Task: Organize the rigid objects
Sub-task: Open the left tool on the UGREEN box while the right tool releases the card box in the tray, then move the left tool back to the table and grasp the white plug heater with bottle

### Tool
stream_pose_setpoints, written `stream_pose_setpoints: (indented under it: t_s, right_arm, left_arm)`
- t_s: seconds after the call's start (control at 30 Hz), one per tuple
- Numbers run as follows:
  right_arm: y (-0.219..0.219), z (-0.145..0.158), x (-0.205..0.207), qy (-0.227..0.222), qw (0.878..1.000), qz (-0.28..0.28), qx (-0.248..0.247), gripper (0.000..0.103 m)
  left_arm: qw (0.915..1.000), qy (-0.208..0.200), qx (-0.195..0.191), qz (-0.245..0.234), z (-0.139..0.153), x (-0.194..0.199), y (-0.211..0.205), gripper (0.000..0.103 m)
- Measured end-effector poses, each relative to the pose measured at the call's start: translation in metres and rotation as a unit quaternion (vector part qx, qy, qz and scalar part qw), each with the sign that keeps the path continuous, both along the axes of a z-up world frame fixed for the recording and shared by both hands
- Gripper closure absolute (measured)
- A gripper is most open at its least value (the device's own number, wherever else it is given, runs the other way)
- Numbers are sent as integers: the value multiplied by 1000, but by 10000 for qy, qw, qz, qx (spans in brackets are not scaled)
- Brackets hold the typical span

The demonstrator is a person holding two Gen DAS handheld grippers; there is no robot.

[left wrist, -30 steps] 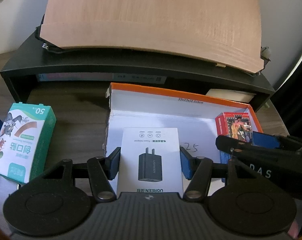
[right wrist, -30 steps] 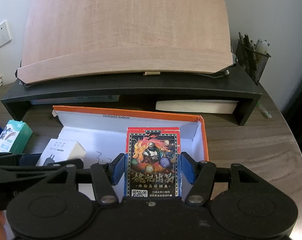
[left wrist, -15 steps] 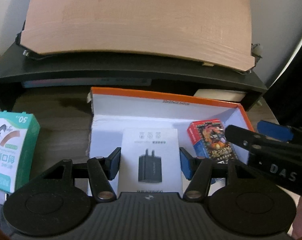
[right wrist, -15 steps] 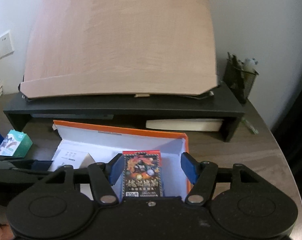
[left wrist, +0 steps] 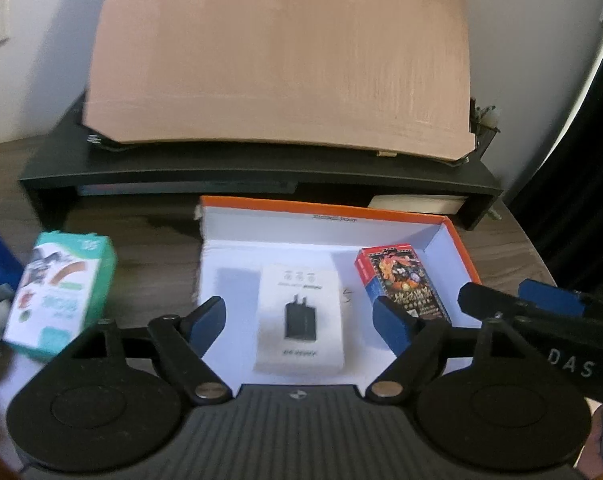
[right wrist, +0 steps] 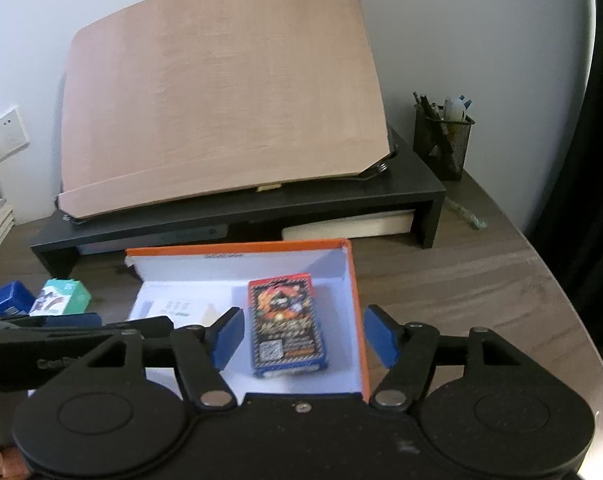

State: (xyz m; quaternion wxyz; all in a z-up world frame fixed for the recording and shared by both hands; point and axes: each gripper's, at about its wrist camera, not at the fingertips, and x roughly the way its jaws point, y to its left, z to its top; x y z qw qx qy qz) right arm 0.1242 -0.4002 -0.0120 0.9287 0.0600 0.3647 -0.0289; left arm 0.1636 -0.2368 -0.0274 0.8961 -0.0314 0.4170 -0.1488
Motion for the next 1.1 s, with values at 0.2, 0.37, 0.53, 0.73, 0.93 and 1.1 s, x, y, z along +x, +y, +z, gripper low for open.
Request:
stream_pose_setpoints:
  t_s: [0.2, 0.37, 0.53, 0.73, 0.93, 1.1]
  right_arm:
    - [31, 5, -17, 67, 9997, 225, 40, 21]
    - [69, 7, -32, 135, 9985, 516, 73, 21]
    - [109, 8, -43, 193, 9963, 834, 104, 21]
    - [162, 6, -52, 279, 9912, 1285, 118, 21]
    - [209, 3, -57, 334, 9846, 1712, 133, 20]
    - [244, -2, -58, 450, 9783, 2018, 160, 20]
  left_arm:
    - [9997, 17, -12, 261, 5, -24, 33, 20]
    - [9986, 45, -19, 518, 9, -44, 67, 20]
    - [9969, 31, 15, 788, 13, -65, 107, 21]
    - [9932, 8, -4, 1160, 14, -86, 156, 20]
    - [9889, -32, -46, 1487, 12, -103, 205, 17]
    - [9849, -45, 21, 1730, 9, -113, 243, 15]
